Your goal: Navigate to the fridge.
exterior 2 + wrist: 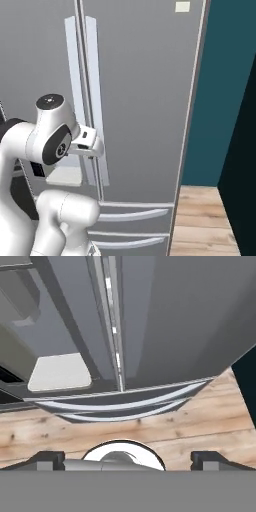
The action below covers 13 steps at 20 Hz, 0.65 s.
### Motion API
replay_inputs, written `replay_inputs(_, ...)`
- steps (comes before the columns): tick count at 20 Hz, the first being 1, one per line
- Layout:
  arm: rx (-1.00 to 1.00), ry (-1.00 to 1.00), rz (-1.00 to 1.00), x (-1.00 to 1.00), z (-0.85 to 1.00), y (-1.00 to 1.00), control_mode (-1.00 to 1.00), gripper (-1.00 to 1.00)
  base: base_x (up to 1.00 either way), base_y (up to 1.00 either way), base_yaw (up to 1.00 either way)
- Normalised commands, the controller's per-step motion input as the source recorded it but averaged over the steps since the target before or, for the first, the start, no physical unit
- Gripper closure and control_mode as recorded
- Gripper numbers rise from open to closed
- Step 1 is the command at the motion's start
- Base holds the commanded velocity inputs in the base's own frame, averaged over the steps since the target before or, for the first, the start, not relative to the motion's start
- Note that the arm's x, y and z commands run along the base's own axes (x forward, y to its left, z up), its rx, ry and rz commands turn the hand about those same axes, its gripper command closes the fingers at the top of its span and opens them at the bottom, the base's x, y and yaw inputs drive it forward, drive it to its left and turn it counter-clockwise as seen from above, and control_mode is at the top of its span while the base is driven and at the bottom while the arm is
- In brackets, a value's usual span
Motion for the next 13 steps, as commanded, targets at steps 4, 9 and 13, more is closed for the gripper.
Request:
replay_inputs(4, 0.0, 0.0, 0.0, 0.0, 0.0, 0.0, 1.0, -1.0, 0.23, -0.55, 0.34)
replay_inputs(9, 0.0, 0.0, 0.0, 0.0, 0.0, 0.0, 1.0, -1.0, 0.27, -0.18, 0.21)
replay_inputs(13, 0.0, 0.0, 0.0, 0.0, 0.0, 0.0, 1.0, -1.0, 0.1, 0.0, 0.07)
